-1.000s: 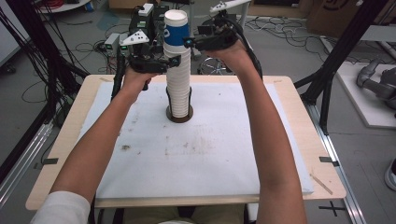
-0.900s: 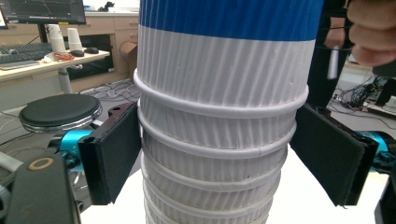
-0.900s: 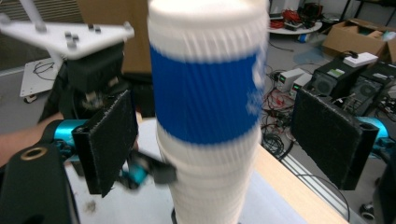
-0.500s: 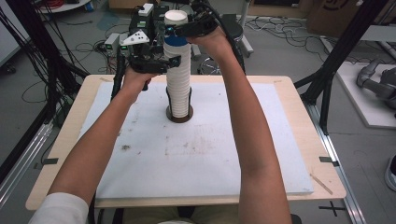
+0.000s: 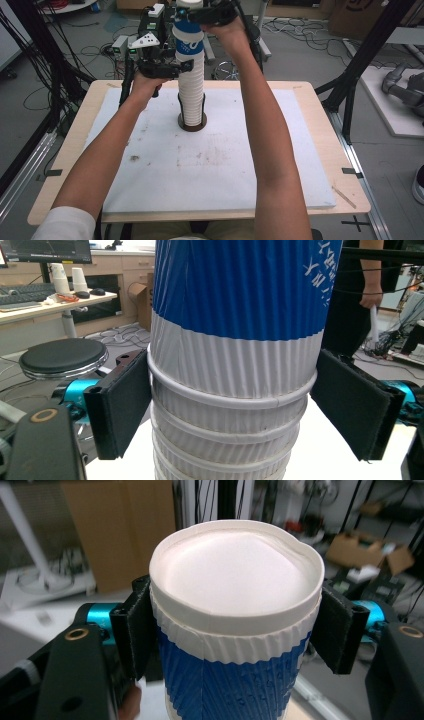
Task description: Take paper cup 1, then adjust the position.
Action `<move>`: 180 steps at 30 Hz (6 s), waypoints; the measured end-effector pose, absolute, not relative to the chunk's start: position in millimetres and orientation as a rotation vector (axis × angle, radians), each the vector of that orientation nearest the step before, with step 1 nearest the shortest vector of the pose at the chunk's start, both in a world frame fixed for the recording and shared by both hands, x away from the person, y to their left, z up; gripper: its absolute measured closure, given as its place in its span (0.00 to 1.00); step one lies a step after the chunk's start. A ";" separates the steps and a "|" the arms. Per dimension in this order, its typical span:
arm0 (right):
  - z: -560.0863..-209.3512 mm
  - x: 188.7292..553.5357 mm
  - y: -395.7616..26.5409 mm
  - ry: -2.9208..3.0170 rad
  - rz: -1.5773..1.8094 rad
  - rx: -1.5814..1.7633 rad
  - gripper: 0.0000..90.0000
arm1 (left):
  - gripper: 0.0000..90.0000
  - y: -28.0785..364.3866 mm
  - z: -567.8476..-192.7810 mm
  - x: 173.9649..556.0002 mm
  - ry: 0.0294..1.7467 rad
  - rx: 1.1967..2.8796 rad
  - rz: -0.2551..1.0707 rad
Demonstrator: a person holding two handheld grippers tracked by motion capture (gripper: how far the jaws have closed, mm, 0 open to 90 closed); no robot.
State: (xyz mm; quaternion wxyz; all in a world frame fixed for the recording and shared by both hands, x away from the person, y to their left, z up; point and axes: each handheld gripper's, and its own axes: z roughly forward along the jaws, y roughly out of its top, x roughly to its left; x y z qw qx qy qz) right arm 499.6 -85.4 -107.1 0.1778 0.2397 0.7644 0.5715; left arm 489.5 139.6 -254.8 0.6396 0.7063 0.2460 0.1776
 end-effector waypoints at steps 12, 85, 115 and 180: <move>-75.4 465.1 -150.4 2.036 1.639 0.639 0.32 | 0.19 142.2 -254.8 488.1 0.579 1.604 0.404; -341.5 334.9 -210.0 2.336 1.540 0.668 0.32 | 0.17 138.2 -363.4 350.9 0.379 1.622 0.200; -339.3 330.6 -207.5 2.337 1.721 0.616 0.32 | 0.15 54.2 -389.7 350.7 0.237 1.687 0.080; -319.3 356.4 -170.0 2.826 1.296 0.318 0.31 | 0.30 67.2 -367.9 354.1 0.121 2.029 0.067</move>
